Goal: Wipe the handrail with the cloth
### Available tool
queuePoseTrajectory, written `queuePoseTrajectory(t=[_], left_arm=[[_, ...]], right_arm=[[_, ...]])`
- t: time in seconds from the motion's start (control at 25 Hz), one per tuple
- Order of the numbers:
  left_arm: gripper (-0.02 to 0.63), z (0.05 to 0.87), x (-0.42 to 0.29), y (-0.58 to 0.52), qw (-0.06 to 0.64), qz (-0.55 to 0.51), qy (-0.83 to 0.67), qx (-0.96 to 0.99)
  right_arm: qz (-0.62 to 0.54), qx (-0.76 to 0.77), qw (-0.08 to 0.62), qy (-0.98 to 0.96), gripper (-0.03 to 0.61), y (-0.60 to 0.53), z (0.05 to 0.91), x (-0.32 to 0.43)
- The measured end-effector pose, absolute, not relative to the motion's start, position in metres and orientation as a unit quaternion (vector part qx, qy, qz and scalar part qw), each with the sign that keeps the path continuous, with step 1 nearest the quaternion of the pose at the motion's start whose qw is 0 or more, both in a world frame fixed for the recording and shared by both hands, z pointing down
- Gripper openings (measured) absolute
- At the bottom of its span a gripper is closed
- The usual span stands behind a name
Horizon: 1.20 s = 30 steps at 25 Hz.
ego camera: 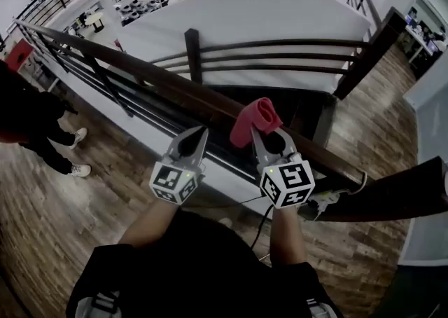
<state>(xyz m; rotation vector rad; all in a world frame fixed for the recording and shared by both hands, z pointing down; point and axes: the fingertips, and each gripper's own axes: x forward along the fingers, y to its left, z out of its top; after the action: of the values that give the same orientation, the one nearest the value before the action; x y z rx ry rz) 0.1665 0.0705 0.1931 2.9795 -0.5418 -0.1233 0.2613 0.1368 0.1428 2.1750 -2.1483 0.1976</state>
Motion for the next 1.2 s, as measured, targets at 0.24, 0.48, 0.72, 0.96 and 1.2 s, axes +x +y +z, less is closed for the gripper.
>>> queuePoseTrajectory(t=[0.24,0.48,0.72,0.96,1.2], left_arm=[[-0.002,0.201,0.090,0.019,0.057,-0.046,-0.267,0.961],[-0.002,0.230,0.020,-0.058,0.059,-0.063,-0.328,0.941],[-0.002,0.225,-0.049,-0.114,0.050,-0.079,-0.386,0.918],[-0.002,0.235,-0.130,-0.180,0.038,-0.073,-0.418,0.905],[-0.002,0.222,-0.206,-0.189,0.017,-0.094,-0.473,0.876]], right_arm=[[0.068,0.636,0.041,-0.768,0.041,0.070,0.151,0.192],[0.074,0.587,0.043,-0.805,0.041,-0.014,0.182,0.127],[0.067,0.543,0.046,-0.836,0.041,-0.065,0.180,0.056],[0.028,0.521,0.097,-0.847,0.041,-0.146,0.210,-0.033],[0.037,0.485,0.076,-0.870,0.041,-0.188,0.209,-0.092]])
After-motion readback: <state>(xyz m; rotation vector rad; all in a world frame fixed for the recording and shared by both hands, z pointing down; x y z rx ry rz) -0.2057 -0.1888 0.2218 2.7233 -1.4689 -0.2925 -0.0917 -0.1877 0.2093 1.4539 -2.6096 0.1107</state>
